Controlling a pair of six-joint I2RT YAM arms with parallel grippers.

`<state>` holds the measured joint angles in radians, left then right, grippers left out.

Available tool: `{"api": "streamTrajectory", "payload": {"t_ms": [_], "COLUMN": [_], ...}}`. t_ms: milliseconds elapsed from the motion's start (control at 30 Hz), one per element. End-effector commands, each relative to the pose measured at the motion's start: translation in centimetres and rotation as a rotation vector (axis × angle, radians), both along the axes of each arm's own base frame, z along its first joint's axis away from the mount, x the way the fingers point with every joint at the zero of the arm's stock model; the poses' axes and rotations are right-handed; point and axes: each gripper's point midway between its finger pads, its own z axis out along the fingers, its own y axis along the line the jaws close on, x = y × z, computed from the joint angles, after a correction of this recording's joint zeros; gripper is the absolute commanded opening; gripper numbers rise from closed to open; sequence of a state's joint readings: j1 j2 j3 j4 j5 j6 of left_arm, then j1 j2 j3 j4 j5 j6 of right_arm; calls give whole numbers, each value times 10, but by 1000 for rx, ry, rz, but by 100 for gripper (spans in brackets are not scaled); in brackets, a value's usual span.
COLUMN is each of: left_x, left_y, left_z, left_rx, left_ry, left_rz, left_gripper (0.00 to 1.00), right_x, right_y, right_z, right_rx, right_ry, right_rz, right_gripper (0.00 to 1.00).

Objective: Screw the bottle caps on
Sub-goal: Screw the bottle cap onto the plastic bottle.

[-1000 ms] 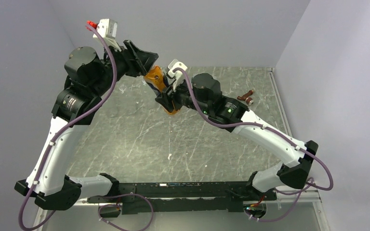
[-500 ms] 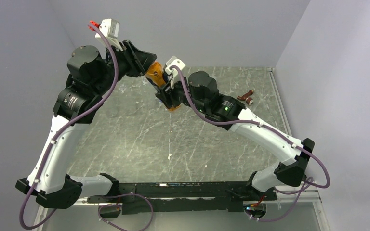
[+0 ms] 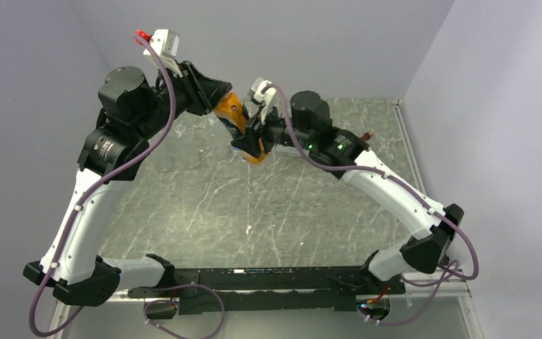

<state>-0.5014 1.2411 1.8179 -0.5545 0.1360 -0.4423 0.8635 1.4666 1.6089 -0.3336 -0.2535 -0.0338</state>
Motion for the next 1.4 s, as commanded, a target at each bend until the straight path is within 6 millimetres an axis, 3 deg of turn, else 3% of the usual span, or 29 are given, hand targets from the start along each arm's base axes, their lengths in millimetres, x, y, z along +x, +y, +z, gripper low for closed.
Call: {"api": "streamTrajectory", "payload": {"t_ms": [0, 167, 367, 833, 1067, 1267, 1333, 1367], "left_x": [-51, -107, -156, -211, -218, -199, -181, -171], "left_y": [-25, -40, -48, -40, -38, -42, -44, -45], "left_z": [33, 49, 55, 44, 38, 43, 45, 47], "left_rx": [4, -29, -49, -7, 10, 8, 6, 1], "left_ry": [-188, -326, -401, -443, -452, -462, -446, -434], "left_rz": [-286, -564, -842, -1191, -1237, -1084, -972, -909], "left_gripper": [0, 0, 0, 0, 0, 0, 0, 0], "right_x": [-69, -105, -130, -149, -149, -133, -122, -116], "right_y": [-13, -26, -34, -43, -43, -34, -31, -29], "right_z": [58, 68, 77, 78, 76, 70, 66, 63], "right_rx": [187, 249, 283, 275, 267, 245, 234, 227], "right_ry": [23, 57, 58, 82, 86, 85, 96, 93], "right_rz": [425, 668, 846, 995, 997, 880, 800, 758], "right_gripper": [0, 0, 0, 0, 0, 0, 11, 21]}}
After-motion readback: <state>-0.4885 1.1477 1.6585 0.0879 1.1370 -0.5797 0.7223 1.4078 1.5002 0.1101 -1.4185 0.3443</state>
